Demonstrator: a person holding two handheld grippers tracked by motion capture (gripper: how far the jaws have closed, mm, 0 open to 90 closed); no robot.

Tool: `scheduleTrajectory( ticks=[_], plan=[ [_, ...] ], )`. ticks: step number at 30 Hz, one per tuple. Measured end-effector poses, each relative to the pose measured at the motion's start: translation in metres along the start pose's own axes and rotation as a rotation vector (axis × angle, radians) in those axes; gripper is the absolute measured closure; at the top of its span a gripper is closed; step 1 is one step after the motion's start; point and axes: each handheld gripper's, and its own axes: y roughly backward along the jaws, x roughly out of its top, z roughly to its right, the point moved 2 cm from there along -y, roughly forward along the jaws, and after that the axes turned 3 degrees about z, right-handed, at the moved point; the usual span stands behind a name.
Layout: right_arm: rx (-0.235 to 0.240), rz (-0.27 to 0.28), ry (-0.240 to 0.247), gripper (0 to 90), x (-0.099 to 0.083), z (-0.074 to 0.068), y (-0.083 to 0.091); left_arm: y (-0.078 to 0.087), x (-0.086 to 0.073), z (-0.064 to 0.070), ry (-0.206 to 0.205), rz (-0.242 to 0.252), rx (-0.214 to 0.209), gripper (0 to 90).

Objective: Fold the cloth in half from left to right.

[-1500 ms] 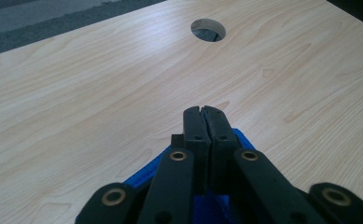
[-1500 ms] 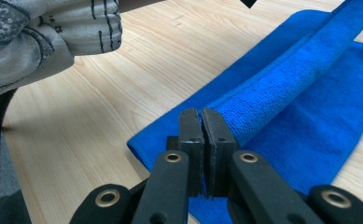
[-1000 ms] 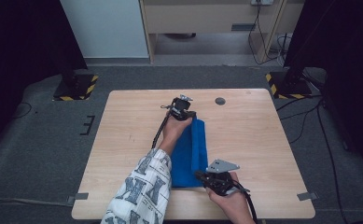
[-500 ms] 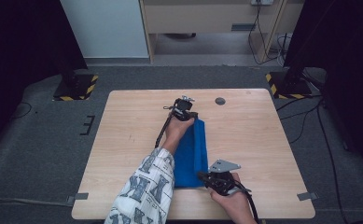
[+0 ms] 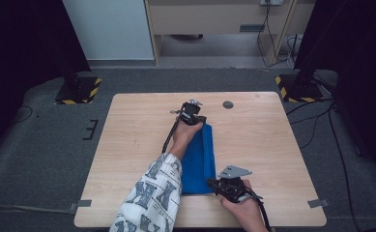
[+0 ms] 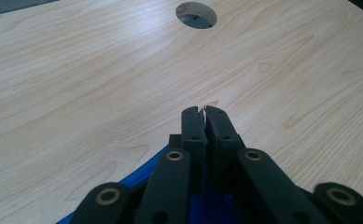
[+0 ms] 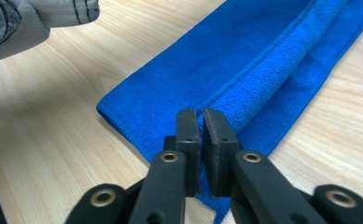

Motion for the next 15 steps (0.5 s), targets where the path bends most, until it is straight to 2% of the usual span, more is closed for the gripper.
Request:
scheduleTrajectory(
  ticks=[9,15],
  plan=[
    [0.007,-0.010,0.012,87.4,-0.0011,-0.0028,0.0007,-0.0024,-0.0007,0.0026,0.001,-0.006,-0.022,87.6],
    [0.015,-0.004,0.008,88.0,-0.0011,-0.0047,0.0050,-0.0015,0.0016,0.0063,0.017,0.013,-0.046,88.2]
  ],
)
